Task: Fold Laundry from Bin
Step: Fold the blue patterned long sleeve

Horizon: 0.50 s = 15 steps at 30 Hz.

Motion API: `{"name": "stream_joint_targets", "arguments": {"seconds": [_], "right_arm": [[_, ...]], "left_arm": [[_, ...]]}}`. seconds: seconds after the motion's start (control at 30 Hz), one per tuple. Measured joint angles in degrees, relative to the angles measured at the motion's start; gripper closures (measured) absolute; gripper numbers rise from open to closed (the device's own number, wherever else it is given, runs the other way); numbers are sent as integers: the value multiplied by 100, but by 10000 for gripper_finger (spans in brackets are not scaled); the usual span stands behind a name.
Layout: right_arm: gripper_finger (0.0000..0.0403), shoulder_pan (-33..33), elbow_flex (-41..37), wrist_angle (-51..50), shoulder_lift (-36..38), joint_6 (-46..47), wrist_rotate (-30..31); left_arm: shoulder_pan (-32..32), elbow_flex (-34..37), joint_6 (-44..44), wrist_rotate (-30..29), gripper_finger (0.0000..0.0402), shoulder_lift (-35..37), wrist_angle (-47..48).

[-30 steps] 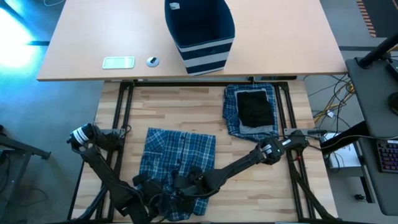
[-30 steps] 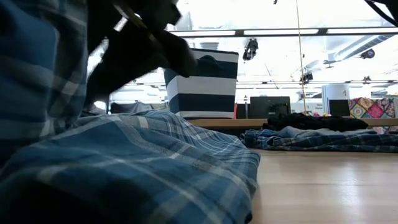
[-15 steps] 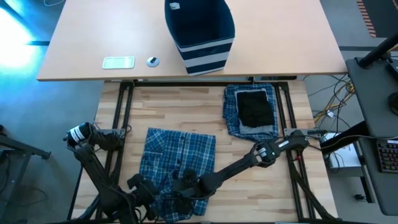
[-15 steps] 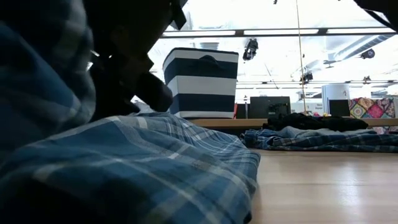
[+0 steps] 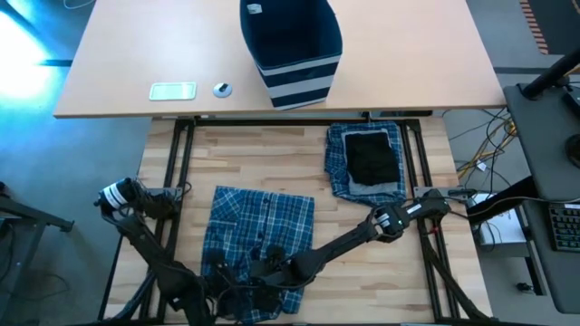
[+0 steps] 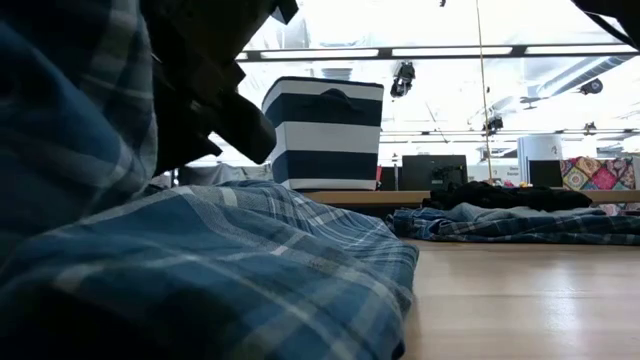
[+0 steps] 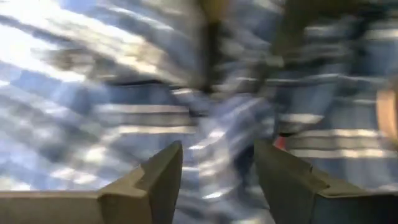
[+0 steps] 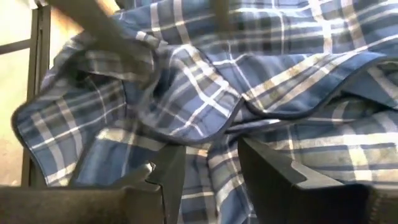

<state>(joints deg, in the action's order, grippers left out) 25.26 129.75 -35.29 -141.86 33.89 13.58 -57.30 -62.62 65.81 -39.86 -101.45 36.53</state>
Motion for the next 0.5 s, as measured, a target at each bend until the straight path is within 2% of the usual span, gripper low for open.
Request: {"name": "stream_joint_targets", "arguments": {"seconds": [0.13, 0.2, 0.37, 0.5], "right_arm": [[266, 9, 0, -26, 0, 0, -5], [269, 13, 0, -39, 0, -2, -9], [270, 9, 0, -117, 0, 4, -78], [271, 16, 0, -182, 0, 72, -209]], "left_arm": [[192, 352, -1040, 595, 211, 2, -1831], [326, 495, -1237, 765, 214, 2, -2321], [572, 528, -790, 783, 233, 2, -1944], [636, 528, -798, 932, 241, 9, -1855]]}}
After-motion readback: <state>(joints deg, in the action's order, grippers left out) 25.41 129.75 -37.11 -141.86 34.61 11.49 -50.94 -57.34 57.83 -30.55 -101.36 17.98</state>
